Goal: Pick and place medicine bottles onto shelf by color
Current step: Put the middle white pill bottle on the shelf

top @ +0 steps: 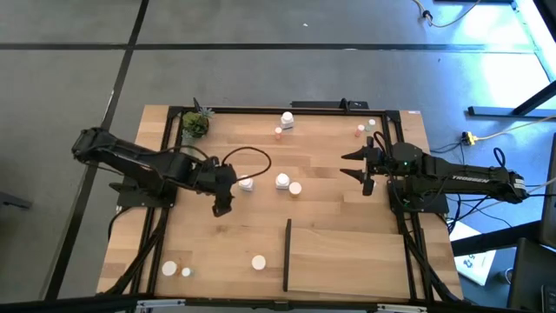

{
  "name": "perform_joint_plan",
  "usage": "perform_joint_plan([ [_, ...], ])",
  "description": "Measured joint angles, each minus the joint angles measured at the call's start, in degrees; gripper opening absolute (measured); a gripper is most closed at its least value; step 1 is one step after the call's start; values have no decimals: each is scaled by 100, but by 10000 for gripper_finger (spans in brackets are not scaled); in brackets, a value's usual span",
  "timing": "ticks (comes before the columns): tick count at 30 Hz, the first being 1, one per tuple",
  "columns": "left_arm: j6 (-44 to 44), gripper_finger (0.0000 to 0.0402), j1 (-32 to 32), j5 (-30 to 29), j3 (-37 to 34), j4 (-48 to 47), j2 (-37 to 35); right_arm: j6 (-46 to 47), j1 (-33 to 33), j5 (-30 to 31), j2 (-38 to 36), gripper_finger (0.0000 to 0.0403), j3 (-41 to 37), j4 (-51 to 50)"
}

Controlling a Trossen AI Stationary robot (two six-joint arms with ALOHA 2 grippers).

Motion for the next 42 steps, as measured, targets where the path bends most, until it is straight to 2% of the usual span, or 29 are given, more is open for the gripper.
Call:
perform_joint_plan([
  [4,-306,277,-137,-2,-370,328,0,72,-2,0,2,217,0,0],
  [9,-548,277,-245,2,-826,835,0,1508,-1,-24,2,217,0,97],
  [15,-1030,277,-237,-208,-1148,1030,0,2567,0,-36,0,217,2,184],
  [20,-1008,277,-227,-335,-1200,1214,0,2621,0,-25,3,217,2,201],
  [27,-1037,277,-102,-463,-1203,1339,0,3307,-2,300,30,217,2,599],
  [34,-1154,277,20,-489,-1203,1614,0,3010,-2,265,30,217,2,1028],
  [38,-1471,277,167,-660,-1205,1616,0,2271,0,463,59,217,188,1125],
  [42,-1792,277,320,-814,-1205,1662,0,1362,0,510,337,217,881,683],
])
